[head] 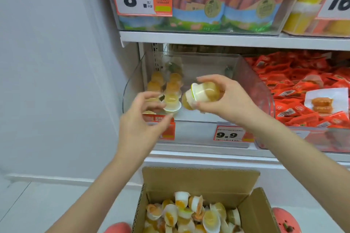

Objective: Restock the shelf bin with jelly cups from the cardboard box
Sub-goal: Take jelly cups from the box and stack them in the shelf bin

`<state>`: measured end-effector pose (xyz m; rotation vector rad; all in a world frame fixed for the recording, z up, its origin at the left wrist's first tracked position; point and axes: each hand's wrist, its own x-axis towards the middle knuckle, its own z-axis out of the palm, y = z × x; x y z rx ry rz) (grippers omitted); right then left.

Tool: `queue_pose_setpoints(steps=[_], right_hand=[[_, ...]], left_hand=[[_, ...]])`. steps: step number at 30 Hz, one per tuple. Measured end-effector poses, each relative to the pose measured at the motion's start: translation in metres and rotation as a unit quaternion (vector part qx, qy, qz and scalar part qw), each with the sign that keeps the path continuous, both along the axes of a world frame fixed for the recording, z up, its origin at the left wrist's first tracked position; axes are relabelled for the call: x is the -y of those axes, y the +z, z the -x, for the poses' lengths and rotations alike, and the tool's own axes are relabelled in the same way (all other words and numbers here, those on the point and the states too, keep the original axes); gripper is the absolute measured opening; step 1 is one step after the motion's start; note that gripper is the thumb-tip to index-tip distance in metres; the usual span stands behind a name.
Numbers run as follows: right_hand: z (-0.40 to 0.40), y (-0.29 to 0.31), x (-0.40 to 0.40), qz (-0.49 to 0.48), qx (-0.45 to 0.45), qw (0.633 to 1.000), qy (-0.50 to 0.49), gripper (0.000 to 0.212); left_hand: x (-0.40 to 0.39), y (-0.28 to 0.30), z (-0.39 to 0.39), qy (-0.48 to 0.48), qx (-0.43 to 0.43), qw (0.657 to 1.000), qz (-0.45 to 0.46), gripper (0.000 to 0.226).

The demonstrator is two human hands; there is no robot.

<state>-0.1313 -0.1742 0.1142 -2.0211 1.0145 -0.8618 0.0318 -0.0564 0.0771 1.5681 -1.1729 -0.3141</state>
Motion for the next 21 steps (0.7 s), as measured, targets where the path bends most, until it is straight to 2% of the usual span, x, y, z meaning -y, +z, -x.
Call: queue_pose_setpoints(steps=[1, 3, 6, 8, 12, 18, 21], right_hand=[[-0.010, 0.006, 0.015, 0.054, -0.058, 0.997, 0.025, 0.054], [-0.032, 0.011, 0.039, 0.136, -0.187, 0.967, 0.108, 0.055], [-0.061, 0.002, 0.060, 0.185, -0.333, 0.895, 0.232, 0.060], [-0.073, -0.008, 0.067, 0.202, -0.391, 0.853, 0.282, 0.063], [-0.082, -0.020, 0.066, 0.241, -0.427, 0.802, 0.340, 0.058], [-0.088, -0.032, 0.063, 0.254, -0.403, 0.797, 0.371, 0.044], [-0.088, -0.034, 0.064, 0.258, -0.400, 0.799, 0.367, 0.044]], left_hand=[[-0.002, 0.001, -0.011, 0.050, -0.016, 0.999, 0.012, 0.031], [-0.007, -0.002, -0.027, 0.110, -0.032, 0.993, 0.005, 0.018], [-0.011, -0.008, -0.040, 0.127, -0.015, 0.991, -0.036, 0.019], [-0.011, -0.010, -0.044, 0.129, -0.006, 0.991, -0.046, 0.018], [-0.007, -0.013, -0.050, 0.131, -0.001, 0.990, -0.046, 0.018], [0.002, -0.012, -0.050, 0.119, -0.007, 0.992, -0.045, 0.022], [0.004, -0.011, -0.047, 0.112, -0.002, 0.993, -0.041, 0.020]])
